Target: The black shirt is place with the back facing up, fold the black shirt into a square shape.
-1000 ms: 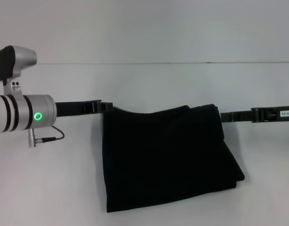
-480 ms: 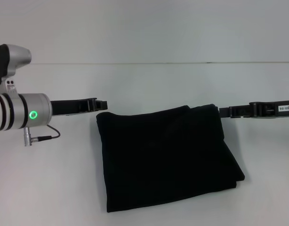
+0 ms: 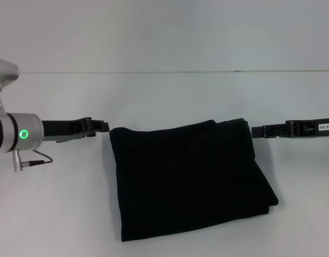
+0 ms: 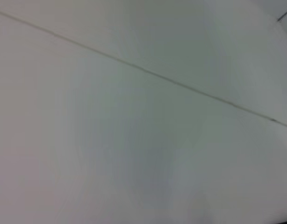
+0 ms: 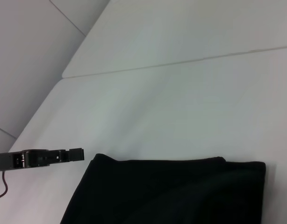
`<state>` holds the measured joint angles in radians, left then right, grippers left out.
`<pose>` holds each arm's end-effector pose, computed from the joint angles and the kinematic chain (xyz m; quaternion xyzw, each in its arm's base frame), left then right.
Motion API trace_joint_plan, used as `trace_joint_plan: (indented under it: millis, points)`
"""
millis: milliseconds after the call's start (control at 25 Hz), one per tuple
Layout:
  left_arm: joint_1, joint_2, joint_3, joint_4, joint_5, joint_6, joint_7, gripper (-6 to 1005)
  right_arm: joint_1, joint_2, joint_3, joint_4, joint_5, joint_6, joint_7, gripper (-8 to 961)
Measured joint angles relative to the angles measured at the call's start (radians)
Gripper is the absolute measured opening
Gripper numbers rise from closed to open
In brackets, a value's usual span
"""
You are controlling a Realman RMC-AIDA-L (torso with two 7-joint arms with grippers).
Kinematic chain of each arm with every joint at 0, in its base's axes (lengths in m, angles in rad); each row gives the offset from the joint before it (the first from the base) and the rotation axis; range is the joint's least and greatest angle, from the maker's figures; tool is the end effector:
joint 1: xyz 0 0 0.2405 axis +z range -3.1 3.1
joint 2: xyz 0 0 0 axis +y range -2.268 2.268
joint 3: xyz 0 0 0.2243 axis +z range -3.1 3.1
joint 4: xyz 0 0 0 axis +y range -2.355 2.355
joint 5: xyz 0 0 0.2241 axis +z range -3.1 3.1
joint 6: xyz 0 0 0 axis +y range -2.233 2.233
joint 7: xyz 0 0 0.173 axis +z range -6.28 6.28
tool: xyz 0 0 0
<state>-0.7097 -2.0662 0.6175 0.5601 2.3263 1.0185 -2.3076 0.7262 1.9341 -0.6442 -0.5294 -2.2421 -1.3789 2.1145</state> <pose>-0.2774 0.4159 -0.0144 -0.7412 -0.6043 -0.1580 0.2459 0.2501 0.3954 0.0172 -0.8361 0.5114 0.1506 0.1289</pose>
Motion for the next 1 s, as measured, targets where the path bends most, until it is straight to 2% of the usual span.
trace_joint_plan:
  millis: [400,520,760,1000]
  points:
    - [-0.030,0.005,0.011,-0.052,0.007,0.055,0.003,597,-0.004,-0.001,-0.001,0.000,-0.002,0.000,-0.004,594]
    - [-0.039,0.006,0.017,-0.065,0.007,0.062,0.005,819,-0.004,-0.001,-0.002,0.000,-0.002,0.000,-0.010,594]
    - [-0.053,0.000,0.046,-0.074,0.004,0.066,0.005,969,-0.004,-0.001,-0.002,-0.003,-0.002,0.000,-0.020,595]
    - [-0.074,-0.004,0.067,-0.093,-0.001,0.063,0.016,952,-0.004,0.000,-0.002,0.000,-0.002,0.000,-0.027,596]
